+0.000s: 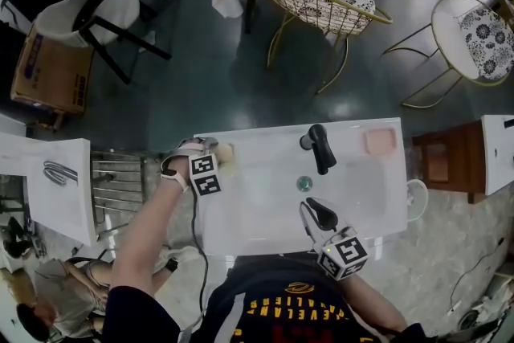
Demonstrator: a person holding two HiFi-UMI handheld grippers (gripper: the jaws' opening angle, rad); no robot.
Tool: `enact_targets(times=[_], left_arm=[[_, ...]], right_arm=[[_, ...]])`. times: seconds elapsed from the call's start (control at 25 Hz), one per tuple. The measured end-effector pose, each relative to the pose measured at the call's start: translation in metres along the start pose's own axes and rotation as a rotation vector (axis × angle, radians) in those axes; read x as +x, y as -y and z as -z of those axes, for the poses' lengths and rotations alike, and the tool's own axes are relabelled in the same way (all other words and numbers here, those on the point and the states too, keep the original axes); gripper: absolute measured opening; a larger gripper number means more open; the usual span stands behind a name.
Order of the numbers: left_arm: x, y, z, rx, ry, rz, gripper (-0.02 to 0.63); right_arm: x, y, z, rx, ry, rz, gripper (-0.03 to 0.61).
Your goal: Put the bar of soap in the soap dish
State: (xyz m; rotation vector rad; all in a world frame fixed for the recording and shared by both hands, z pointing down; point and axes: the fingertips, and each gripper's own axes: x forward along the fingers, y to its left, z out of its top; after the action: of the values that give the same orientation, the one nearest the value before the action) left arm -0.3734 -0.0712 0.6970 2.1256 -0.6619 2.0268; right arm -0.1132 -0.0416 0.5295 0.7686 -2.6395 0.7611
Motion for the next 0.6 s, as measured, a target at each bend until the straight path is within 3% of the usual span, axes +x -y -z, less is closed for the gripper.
enact_targets(times=[0.6], left_arm=[[-0.0044,-0.0046,0.0063,-0.069,-0.011,0.078,0.253]], right_arm=[[-0.0080,-0.0057,0.0083,0.016,0.005,0.023,0.055]])
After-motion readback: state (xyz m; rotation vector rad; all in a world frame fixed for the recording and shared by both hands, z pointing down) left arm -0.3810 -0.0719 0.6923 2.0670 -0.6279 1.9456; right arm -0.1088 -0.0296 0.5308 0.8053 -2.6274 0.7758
